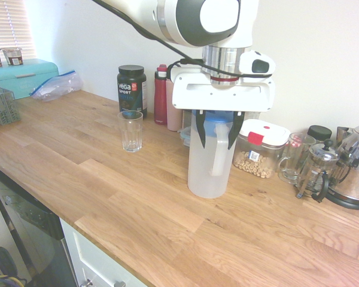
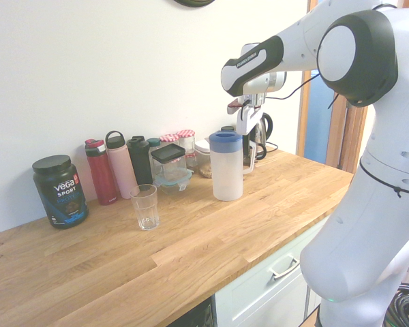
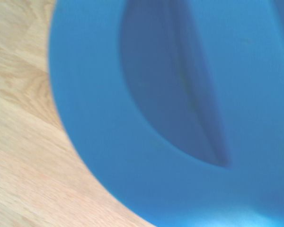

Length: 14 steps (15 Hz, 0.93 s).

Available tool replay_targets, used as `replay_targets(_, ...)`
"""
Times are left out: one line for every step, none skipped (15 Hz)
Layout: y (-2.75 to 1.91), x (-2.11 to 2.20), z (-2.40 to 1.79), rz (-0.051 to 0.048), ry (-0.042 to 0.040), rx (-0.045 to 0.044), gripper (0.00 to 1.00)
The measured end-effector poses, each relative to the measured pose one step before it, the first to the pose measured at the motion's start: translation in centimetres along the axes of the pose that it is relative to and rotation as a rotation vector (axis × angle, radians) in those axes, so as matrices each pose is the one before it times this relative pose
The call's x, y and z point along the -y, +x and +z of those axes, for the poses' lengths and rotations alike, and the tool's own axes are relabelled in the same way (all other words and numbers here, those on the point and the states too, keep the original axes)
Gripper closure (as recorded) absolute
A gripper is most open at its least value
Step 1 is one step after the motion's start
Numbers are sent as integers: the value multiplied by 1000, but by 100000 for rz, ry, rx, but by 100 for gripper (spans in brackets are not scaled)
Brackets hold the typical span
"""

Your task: Pour me some water

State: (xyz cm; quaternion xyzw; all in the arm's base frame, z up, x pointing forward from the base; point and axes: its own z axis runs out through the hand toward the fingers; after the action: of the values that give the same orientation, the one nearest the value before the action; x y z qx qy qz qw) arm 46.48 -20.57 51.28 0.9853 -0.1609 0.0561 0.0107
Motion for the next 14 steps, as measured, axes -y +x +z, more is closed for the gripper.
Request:
replay_targets(-30, 255, 144, -344, 7, 122, 100)
replay_targets(1, 181, -25, -274, -17, -54, 100)
replay_targets(-14, 79, -88, -142, 11, -168, 100)
replay_targets(-16, 10, -72, -20, 17, -137, 100)
replay_targets(-14, -19, -44, 35, 10, -85, 100)
replay_targets(-19, -38, -16, 79, 4, -25, 100)
replay_targets(-20, -84, 6, 267, -12, 17, 100)
replay_targets(-17, -123, 0, 391, -25, 3, 100)
replay_targets(-54, -191, 85, 387, -26, 185, 100)
replay_targets(-37, -246, 43, 491, -32, 43, 100)
replay_targets(-18, -167, 24, 320, -19, -27, 100)
replay_targets(-7, -133, -12, 262, -19, -95, 100)
replay_targets(-18, -105, -58, 197, -7, -149, 100)
replay_targets(-49, -100, -172, 188, 30, -328, 100)
